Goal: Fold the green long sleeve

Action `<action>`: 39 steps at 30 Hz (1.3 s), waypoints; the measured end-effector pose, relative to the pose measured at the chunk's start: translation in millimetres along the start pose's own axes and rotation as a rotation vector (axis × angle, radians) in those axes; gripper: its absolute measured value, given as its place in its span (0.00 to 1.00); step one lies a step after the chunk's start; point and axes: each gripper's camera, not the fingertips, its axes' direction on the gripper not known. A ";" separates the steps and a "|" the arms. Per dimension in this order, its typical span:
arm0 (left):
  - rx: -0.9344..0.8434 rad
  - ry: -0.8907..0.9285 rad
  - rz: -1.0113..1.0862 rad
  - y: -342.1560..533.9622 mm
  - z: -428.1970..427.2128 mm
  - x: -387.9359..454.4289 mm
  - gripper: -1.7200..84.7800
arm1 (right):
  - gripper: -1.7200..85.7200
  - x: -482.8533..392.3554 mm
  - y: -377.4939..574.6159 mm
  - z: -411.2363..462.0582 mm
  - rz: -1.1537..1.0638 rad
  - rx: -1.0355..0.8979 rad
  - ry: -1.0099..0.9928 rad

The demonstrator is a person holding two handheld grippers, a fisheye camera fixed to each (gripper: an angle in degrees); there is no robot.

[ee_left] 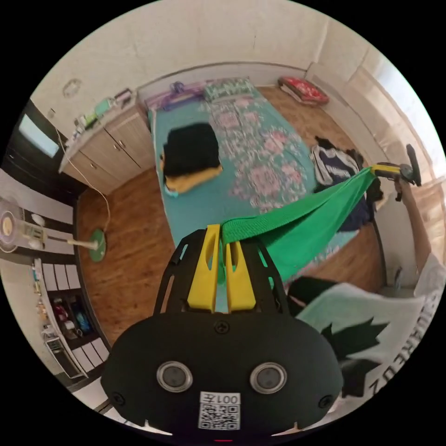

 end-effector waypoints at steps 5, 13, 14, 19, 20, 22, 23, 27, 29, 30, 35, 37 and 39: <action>0.384 0.021 -0.129 -111.7 -199.0 -36.4 0.01 | 0.03 13.6 -105.1 -187.9 -0.118 0.342 0.242; 0.496 -0.028 -0.020 -123.0 -319.1 -10.8 0.01 | 0.03 -30.5 -85.9 -287.5 -0.243 0.480 0.326; 0.480 -0.048 0.011 -117.9 -315.9 -1.0 0.01 | 0.03 -36.9 -78.1 -276.1 -0.262 0.440 0.342; 0.382 -0.054 0.058 -87.3 -264.4 35.4 0.01 | 0.03 -42.4 -46.8 -193.6 -0.287 0.226 0.268; 0.348 -0.044 0.055 -78.3 -243.5 44.4 0.01 | 0.03 -39.5 -39.6 -167.1 -0.274 0.168 0.236; 0.301 -0.021 0.039 -64.5 -206.0 58.2 0.01 | 0.03 -33.2 -29.0 -123.6 -0.260 0.078 0.207; 0.248 -0.015 0.029 -56.2 -174.2 68.9 0.01 | 0.03 -25.2 -22.3 -93.4 -0.233 0.032 0.170; 0.021 -0.013 -0.031 -34.3 -61.0 98.8 0.01 | 0.03 15.2 -0.4 12.0 -0.047 -0.102 -0.009; -0.120 0.023 -0.113 -18.8 11.5 111.2 0.01 | 0.03 35.6 19.9 92.0 0.041 -0.182 -0.107; -0.151 0.036 -0.143 -15.2 27.7 113.0 0.01 | 0.03 38.7 25.0 112.5 0.054 -0.211 -0.118; -0.430 0.178 -0.273 -14.8 135.7 127.3 0.01 | 0.03 49.6 47.1 261.2 0.149 -0.526 -0.209; -0.477 0.168 -0.276 -36.2 150.5 124.7 0.01 | 0.03 54.6 34.1 284.9 0.165 -0.564 -0.206; -0.453 0.160 -0.276 -71.8 151.9 110.9 0.01 | 0.03 64.9 6.4 294.8 0.154 -0.565 -0.177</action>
